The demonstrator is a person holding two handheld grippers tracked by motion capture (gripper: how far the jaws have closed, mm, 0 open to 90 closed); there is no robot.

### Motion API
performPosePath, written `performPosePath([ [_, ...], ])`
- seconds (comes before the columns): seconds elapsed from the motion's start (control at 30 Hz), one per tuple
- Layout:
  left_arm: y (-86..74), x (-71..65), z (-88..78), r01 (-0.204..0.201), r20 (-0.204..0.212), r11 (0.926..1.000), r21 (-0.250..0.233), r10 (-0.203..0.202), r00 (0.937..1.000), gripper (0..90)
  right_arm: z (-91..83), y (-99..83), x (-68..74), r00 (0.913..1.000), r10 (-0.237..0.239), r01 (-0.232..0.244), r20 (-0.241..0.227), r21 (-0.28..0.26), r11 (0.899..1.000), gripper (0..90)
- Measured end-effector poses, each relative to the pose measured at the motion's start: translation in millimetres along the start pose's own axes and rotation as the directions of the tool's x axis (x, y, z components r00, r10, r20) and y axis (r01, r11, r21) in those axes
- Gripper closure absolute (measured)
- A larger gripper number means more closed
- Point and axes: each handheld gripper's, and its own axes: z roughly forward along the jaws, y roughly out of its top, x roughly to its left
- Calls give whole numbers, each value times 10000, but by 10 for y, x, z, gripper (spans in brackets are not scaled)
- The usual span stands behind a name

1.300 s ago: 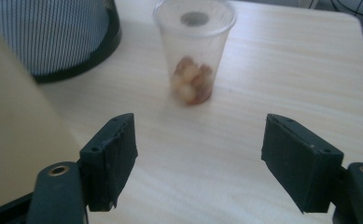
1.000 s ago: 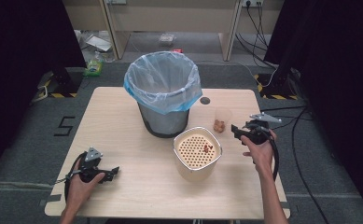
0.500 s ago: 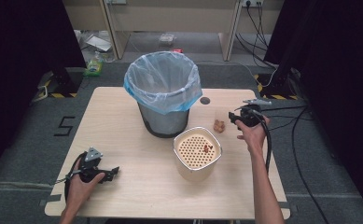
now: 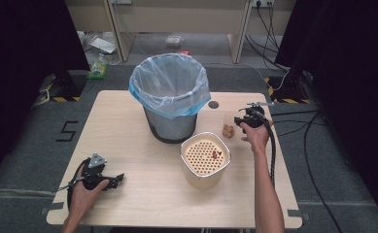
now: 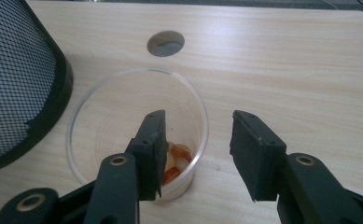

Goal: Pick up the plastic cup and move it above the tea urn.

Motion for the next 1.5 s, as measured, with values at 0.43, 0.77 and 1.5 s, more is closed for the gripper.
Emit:
performPosePath([
  [0.43,0,0,0,0,1,10000,1,0,10000,0,79,-34,39,9998,-32,34,-212,78,10000,813],
  [0.77,0,0,0,-4,-1,10000,5,4,10000,0,-75,-57,132,9966,-700,664,-428,-799,9946,849],
  [1.5,-1,0,1,-4,-4,10000,-11,4,10000,0,-702,-259,200,9842,-1769,1668,-75,-2962,9404,852],
])
